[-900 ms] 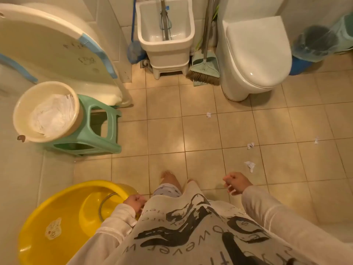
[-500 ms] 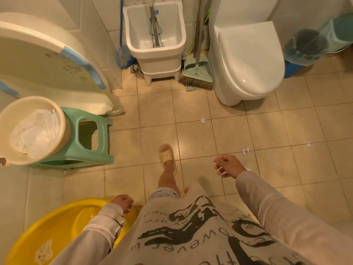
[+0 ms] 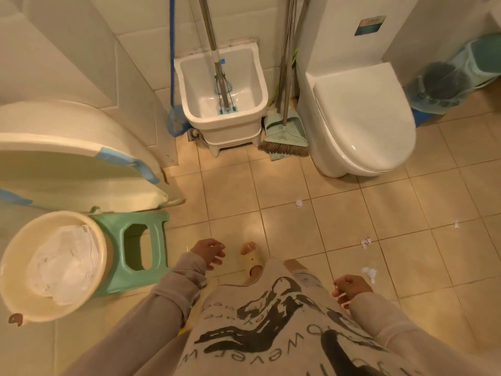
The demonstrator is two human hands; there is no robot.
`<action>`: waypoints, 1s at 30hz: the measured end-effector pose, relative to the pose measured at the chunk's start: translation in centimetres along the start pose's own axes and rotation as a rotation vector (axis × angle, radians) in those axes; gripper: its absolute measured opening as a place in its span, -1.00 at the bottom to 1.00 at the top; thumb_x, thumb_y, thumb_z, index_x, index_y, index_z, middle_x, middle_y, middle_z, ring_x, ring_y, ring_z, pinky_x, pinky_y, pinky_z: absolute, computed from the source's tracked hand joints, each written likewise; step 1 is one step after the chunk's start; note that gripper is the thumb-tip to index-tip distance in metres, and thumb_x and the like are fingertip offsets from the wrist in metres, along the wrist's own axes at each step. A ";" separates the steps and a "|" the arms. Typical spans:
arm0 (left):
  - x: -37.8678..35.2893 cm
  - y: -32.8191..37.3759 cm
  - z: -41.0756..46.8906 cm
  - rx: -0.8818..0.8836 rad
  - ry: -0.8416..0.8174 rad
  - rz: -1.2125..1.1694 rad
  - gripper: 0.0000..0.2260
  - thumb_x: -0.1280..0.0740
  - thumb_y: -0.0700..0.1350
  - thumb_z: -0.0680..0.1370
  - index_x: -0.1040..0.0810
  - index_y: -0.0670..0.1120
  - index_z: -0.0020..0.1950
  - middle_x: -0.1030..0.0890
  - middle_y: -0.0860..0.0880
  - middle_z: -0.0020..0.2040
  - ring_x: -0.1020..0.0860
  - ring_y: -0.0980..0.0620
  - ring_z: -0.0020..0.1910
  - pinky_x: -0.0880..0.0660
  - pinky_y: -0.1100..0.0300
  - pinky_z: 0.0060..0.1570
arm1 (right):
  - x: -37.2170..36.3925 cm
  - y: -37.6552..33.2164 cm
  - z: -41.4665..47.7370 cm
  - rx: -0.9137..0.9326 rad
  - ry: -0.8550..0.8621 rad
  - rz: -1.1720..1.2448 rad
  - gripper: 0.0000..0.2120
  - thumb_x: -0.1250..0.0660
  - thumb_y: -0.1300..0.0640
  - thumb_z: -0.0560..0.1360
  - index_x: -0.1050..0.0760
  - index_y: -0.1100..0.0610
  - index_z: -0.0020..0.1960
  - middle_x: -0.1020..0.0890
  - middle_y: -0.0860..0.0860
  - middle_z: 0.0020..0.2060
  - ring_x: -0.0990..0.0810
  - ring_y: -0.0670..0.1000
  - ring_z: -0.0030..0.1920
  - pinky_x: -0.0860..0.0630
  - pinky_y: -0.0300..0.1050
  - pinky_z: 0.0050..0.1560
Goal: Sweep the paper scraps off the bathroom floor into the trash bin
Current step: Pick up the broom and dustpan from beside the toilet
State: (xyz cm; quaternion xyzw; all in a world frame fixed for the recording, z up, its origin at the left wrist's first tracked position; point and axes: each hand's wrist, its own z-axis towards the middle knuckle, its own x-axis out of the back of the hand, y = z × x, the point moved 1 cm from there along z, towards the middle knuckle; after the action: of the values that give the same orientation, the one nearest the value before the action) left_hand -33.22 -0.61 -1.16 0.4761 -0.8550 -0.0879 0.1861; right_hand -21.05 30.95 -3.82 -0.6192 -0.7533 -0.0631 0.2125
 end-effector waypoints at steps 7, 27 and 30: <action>4.5 8.3 1.8 -0.102 0.017 -0.060 -0.71 -0.13 -0.25 0.64 -0.43 -0.07 -0.27 -0.49 -0.04 -0.30 -0.45 0.04 -0.37 -0.33 0.27 -0.36 | 0.8 -2.9 0.2 -0.160 -0.034 -0.105 -0.71 -0.21 0.23 0.53 -0.54 0.31 0.18 -0.61 0.16 -0.06 -0.49 0.03 -0.27 -0.47 -0.17 -0.16; 8.0 18.8 9.7 0.177 0.095 -0.062 -0.76 -0.13 -0.24 0.63 -0.47 -0.31 0.21 -0.52 -0.16 -0.14 -0.43 0.00 -0.36 -0.34 0.23 -0.36 | 9.3 -32.8 6.0 0.162 -0.102 0.172 -0.71 -0.13 0.30 0.57 -0.45 0.39 0.23 -0.49 0.06 -0.36 -0.41 -0.02 -0.42 -0.33 -0.25 -0.44; 8.6 21.7 10.9 0.160 0.122 -0.075 -0.86 -0.13 -0.24 0.63 -0.47 -0.22 0.06 -0.52 -0.16 -0.16 -0.43 0.00 -0.37 -0.33 0.24 -0.35 | 11.0 -36.4 6.9 0.221 -0.080 0.155 -0.71 -0.13 0.27 0.57 -0.46 0.34 0.23 -0.51 0.02 -0.33 -0.45 -0.04 -0.39 -0.39 -0.26 -0.41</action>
State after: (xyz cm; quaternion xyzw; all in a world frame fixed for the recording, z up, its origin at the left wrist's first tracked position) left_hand -58.63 3.31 -2.03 0.5255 -0.8279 0.0027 0.1958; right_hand -59.21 35.14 0.46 -0.6502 -0.7136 0.0618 0.2533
